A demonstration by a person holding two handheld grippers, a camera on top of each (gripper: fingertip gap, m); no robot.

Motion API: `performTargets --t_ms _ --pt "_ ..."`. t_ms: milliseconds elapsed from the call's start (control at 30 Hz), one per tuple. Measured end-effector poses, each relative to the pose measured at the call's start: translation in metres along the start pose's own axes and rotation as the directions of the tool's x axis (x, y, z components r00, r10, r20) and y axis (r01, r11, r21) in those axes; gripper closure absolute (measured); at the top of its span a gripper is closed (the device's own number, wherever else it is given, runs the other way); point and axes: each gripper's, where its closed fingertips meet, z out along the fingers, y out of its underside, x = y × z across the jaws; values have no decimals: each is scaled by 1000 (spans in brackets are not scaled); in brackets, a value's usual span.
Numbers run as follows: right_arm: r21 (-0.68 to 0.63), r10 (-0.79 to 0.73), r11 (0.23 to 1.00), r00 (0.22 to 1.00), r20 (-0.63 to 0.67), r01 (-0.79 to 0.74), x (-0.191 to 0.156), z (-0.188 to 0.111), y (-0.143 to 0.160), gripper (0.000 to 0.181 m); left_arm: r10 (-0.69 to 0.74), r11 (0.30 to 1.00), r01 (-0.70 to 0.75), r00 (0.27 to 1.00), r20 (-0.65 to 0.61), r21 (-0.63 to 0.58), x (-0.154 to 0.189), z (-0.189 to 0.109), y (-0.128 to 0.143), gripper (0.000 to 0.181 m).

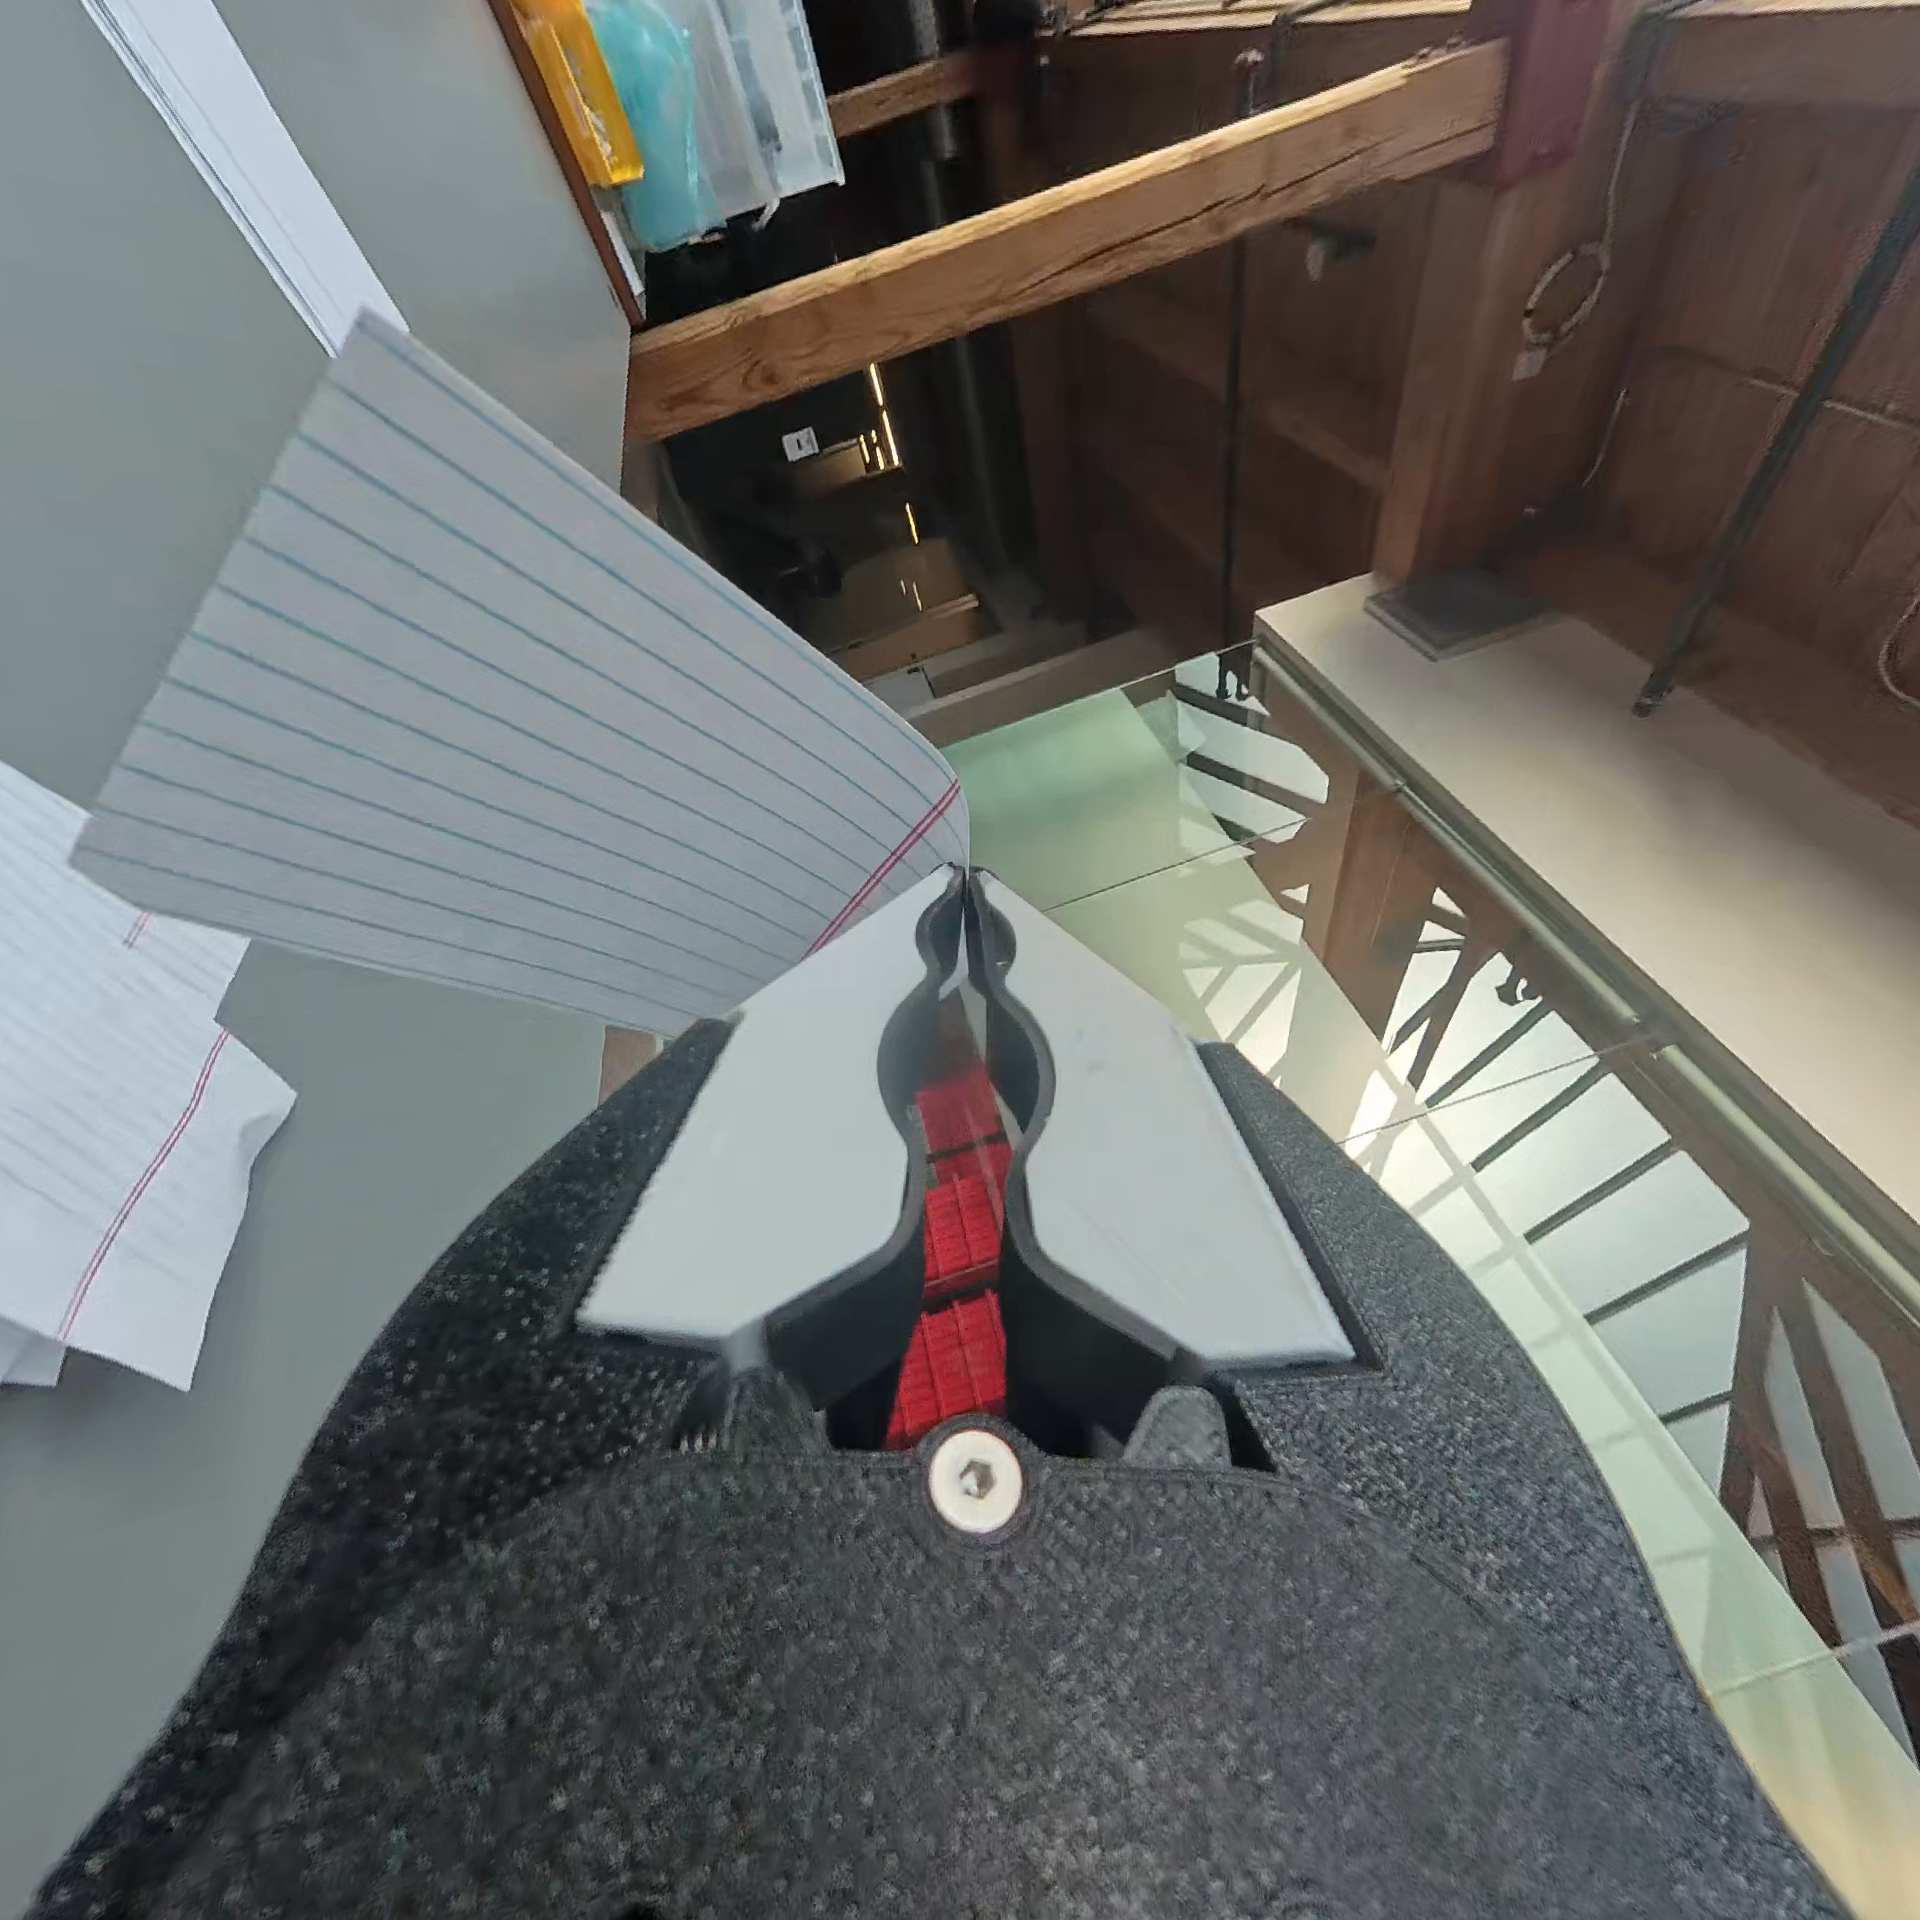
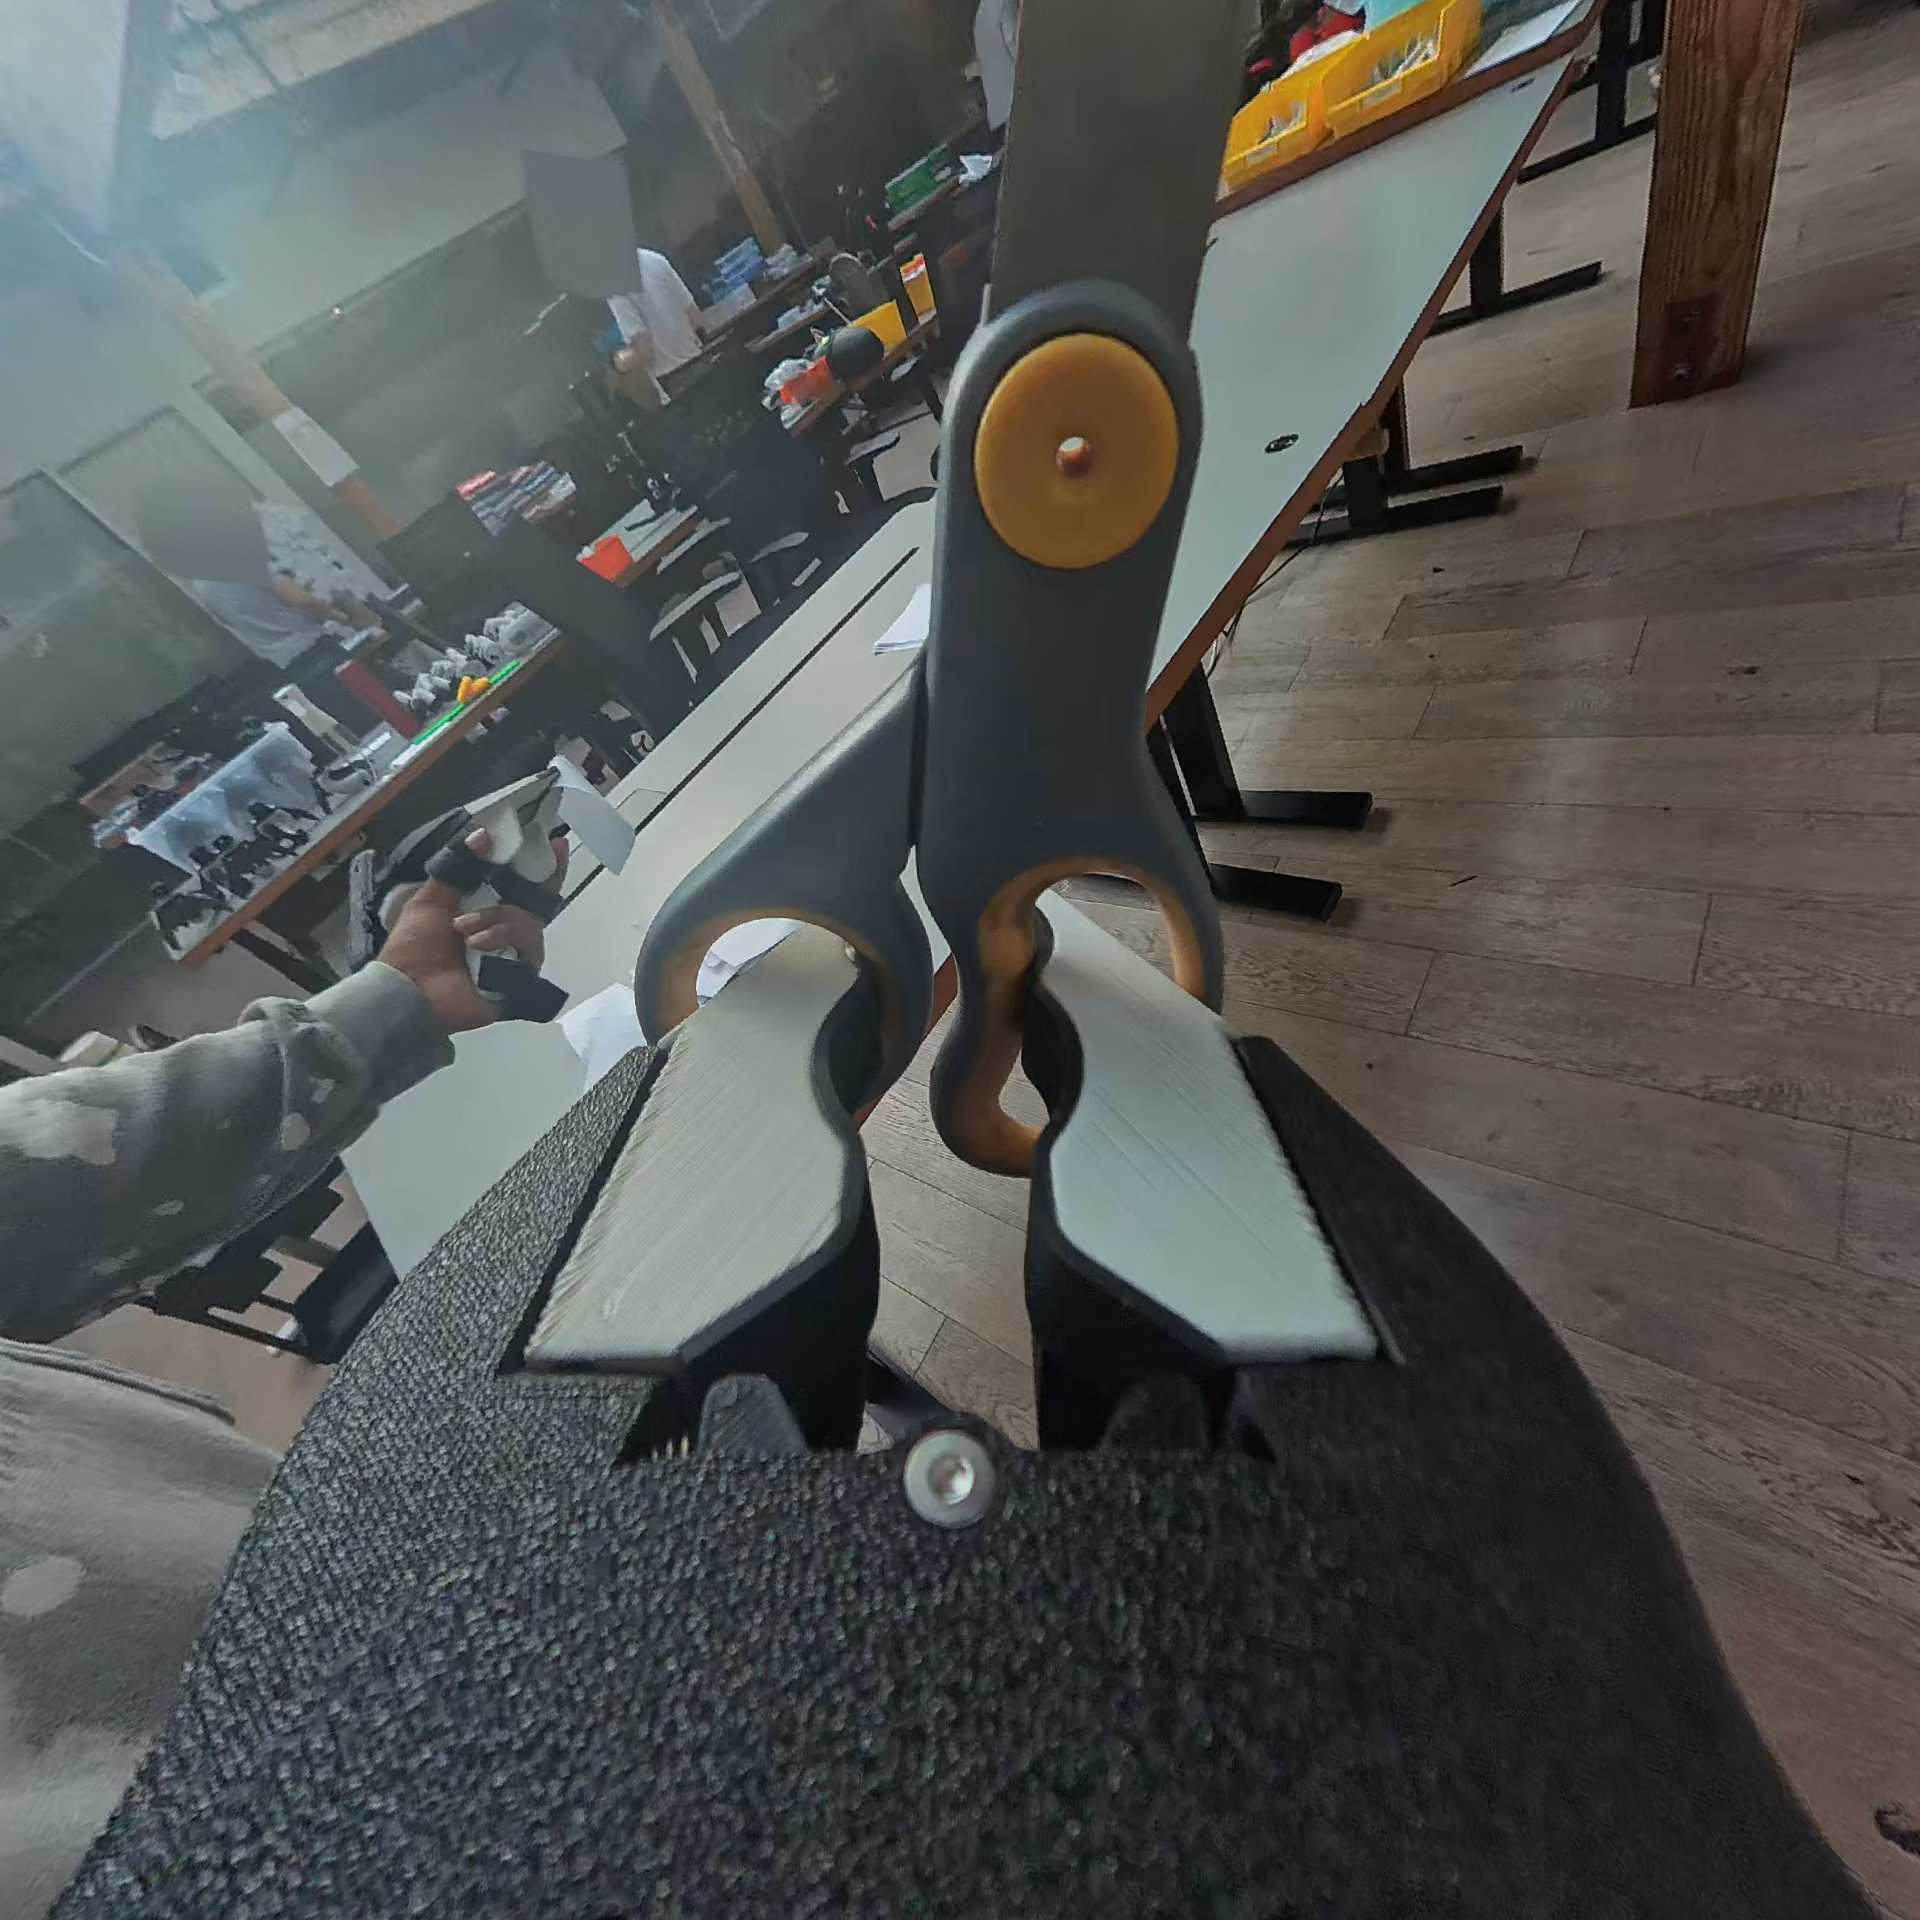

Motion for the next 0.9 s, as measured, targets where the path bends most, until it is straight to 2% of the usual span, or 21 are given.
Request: performTargets --t_ms 133,233,300,367,433,600,667,733,800,900 --pt "-48 -23 999 999 43 25 20 27 -10 161 -17 990 20 1000 -21 139 -20 12 -9 181" --pt "-83 -26 996 994 106 35 36 63 -23 162 -142 955 110 985 99 274 -75 4 -5 181" --pt "-99 -54 993 988 147 69 46 95 -36 162 -220 921 123 948 232 370 -114 -9 -1 181" --pt "-107 -81 989 978 194 104 53 132 -51 162 -284 892 125 902 324 434 -139 -17 5 181" --pt "-121 -99 984 967 235 130 59 172 -64 162 -303 891 105 862 407 441 -152 -16 14 181" --pt "-161 -109 970 921 373 180 53 268 -94 162 -374 870 24 682 629 492 -172 -30 28 181" --pt "-186 -101 962 895 435 199 49 303 -100 162 -440 832 11 620 649 554 -175 -38 30 181" --pt "-207 -88 953 860 503 219 42 336 -105 162 -550 762 46 572 608 645 -177 -44 35 181" --pt "-224 -85 941 817 571 255 36 368 -107 161 -575 747 31 533 621 665 -179 -46 39 181" --pt "-243 -72 921 746 662 304 31 411 -109 161 -547 748 -46 522 655 662 -173 -42 38 148"
